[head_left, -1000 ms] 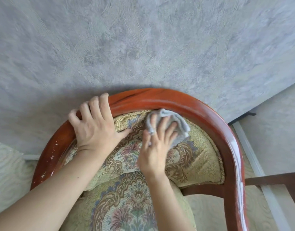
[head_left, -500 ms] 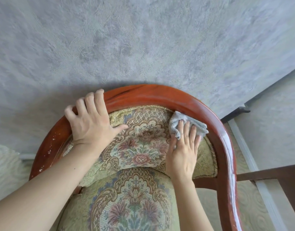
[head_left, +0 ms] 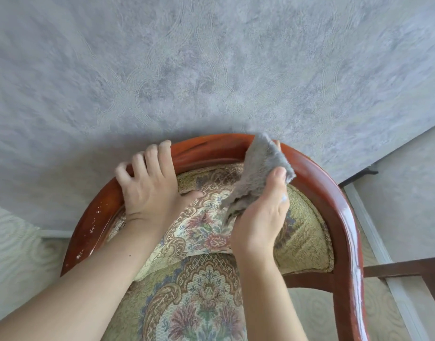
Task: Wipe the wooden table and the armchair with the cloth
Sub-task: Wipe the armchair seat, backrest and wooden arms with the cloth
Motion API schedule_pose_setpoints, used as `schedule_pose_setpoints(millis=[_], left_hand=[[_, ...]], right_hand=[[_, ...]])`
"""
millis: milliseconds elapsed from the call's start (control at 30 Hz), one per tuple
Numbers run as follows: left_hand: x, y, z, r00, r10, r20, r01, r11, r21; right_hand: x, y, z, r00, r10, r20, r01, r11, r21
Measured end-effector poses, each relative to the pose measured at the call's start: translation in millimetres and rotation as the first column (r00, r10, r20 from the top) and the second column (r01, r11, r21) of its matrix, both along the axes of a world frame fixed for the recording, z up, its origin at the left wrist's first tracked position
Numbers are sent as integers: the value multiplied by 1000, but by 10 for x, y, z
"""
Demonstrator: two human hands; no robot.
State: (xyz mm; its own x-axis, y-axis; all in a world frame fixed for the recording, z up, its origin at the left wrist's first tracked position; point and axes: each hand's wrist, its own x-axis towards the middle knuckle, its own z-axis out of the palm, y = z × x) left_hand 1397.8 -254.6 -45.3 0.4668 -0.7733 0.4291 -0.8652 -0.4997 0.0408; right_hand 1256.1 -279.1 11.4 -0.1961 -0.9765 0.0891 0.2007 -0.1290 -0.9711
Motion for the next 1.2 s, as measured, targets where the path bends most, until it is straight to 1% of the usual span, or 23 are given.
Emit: schedule_pose_setpoints(millis=[33, 67, 100, 133, 167, 200, 233, 267, 300, 367, 467, 600, 667, 733, 800, 833, 867, 933, 1000, 1033, 1067, 1133, 1200], left_hand=[[-1, -6, 3, 1000, 12, 6, -12, 1000, 17], [-4, -10, 8, 1000, 18, 8, -18, 999, 28], [-5, -7, 5, 1000, 14, 9, -15, 1000, 13], [-2, -6, -4, 1000, 3, 7, -3, 999, -36], [-1, -8, -18, 1000, -12, -3, 12, 995, -99], [6, -15, -32, 1000, -27, -12, 25, 988, -153], [22, -20, -45, 999, -40, -9, 38, 984, -175], [40, -20, -55, 999, -47, -1, 46, 986, -162], [58, -22, -66, 999, -47, 7, 48, 990, -129], [80, -20, -67, 999, -45, -8, 44, 998, -50], [63, 6, -49, 998, -52, -42, 51, 998, -27], [32, 7, -31, 998, -42, -41, 41, 999, -37], [24, -3, -27, 999, -35, -36, 34, 999, -27], [17, 2, -20, 999, -32, -36, 32, 999, -14], [14, 7, -17, 999, -34, -33, 34, 999, -15], [17, 5, -19, 999, -32, -29, 31, 999, -16], [25, 2, -25, 999, -30, -21, 29, 999, -18], [36, -8, -39, 999, -33, -4, 33, 999, -26], [41, -12, -47, 1000, -29, 12, 29, 999, -40], [44, -15, -48, 999, -26, 21, 27, 998, -54], [44, -12, -48, 999, -25, 25, 27, 997, -67], [58, -1, -49, 999, -39, 26, 41, 996, -77], [74, 22, -44, 998, -62, 9, 62, 996, -66]], right_hand=[[62, -33, 32, 998, 7, -66, -15, 993, -117], [146, -63, 38, 983, 47, -179, -90, 966, -241], [239, -90, 10, 931, 85, -354, -208, 922, -326], [306, -128, -50, 818, 84, -569, -349, 859, -374], [333, -196, -127, 651, 22, -759, -478, 788, -387], [324, -278, -203, 479, -76, -874, -571, 729, -377], [281, -357, -268, 355, -165, -920, -621, 694, -365], [211, -428, -305, 291, -226, -930, -637, 679, -365], [112, -498, -319, 263, -268, -927, -627, 683, -376], [-134, -656, -323, 261, -346, -901, -534, 726, -433], [-682, -815, -368, 262, -434, -862, -302, 811, -500], [-1372, -800, -460, 293, -414, -862, 36, 905, -423], [-1394, -758, -512, 325, -419, -848, 174, 908, -382], [-1184, -733, -508, 374, -443, -815, 306, 888, -342], [-870, -710, -461, 395, -466, -792, 363, 871, -331], [-705, -693, -443, 399, -473, -786, 324, 874, -362], [-534, -665, -444, 401, -475, -783, 244, 880, -408], [-187, -582, -465, 415, -442, -795, -4, 873, -488], [95, -503, -459, 447, -362, -818, -247, 828, -503], [174, -488, -450, 443, -335, -832, -333, 800, -499], [196, -488, -441, 419, -321, -849, -403, 773, -491], [87, -534, -415, 329, -333, -884, -518, 719, -464], [-163, -595, -404, 232, -373, -898, -559, 704, -437]])
